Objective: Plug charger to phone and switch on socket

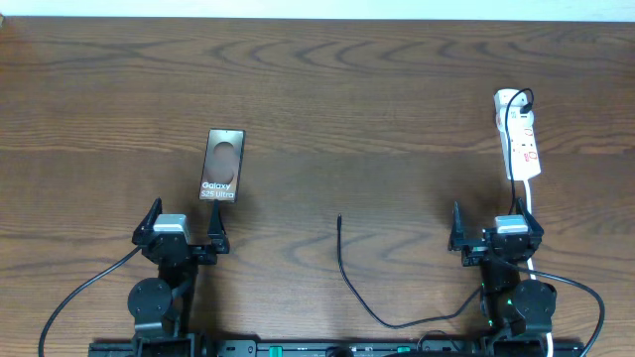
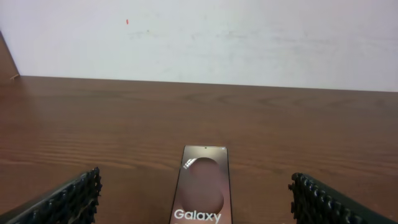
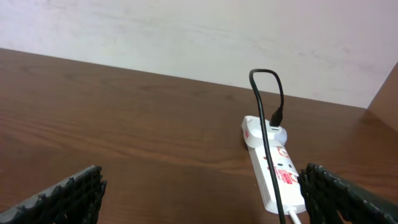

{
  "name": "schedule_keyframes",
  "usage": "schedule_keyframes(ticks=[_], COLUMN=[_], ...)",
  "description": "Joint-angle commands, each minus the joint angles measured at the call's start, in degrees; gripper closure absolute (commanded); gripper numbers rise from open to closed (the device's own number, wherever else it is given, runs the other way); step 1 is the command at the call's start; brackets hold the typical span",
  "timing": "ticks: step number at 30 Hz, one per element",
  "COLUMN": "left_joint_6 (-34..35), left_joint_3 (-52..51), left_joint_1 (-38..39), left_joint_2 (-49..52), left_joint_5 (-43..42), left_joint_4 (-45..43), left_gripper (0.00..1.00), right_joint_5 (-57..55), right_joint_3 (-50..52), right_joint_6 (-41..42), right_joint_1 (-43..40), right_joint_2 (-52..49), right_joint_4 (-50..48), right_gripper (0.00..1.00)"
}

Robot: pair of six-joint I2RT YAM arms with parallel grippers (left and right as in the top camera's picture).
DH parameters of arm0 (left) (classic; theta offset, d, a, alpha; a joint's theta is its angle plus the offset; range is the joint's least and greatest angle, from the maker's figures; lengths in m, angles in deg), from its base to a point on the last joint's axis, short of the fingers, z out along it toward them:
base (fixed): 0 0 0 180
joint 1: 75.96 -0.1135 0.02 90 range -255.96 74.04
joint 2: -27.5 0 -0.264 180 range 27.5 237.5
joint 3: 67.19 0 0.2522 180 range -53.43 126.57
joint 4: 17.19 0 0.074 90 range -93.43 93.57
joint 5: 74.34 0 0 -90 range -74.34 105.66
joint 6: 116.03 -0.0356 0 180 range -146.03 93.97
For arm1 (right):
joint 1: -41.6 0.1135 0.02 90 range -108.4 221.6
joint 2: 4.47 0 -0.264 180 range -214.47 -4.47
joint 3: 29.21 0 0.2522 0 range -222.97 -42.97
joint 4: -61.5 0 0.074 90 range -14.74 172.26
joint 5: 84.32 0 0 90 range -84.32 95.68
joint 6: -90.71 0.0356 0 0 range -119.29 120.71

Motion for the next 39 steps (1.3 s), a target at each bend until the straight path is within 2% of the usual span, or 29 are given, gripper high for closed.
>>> schedule_keyframes(ticks=[1,24,28,34,39], left_joint_6=[-0.3,-0.3,2.8,2.6,-0.6], left_joint_3=[-0.6,-0.6,-0.4,5.1,14.8], left_joint_1=[0.2,0.2,0.2,0.0,0.0], left_joint_2=[-0.4,-0.4,-0.4,1.4,11.7], left_joint_5=[-0.5,-0.4,-0.4,-0.3,-0.3], left_joint_4=[2.7,2.4,0.1,-0.6,0.4], left_gripper=[0.04,0.04,0.04,0.04,0.04], right_joint_5=[-0.9,-0.9,-0.9,-0.9,-0.9], right_joint_3=[0.1,0.1,0.1,0.1,0.1], right_joint_6=[0.0,0.0,0.0,0.0,0.0], right_joint_1=[0.4,0.4,0.4,0.4,0.4], right_joint_2=[0.4,0.4,0.4,0.4,0.4], right_joint_4=[0.2,0.2,0.2,0.2,0.2], right_gripper=[0.01,0.01,0.01,0.01,0.01])
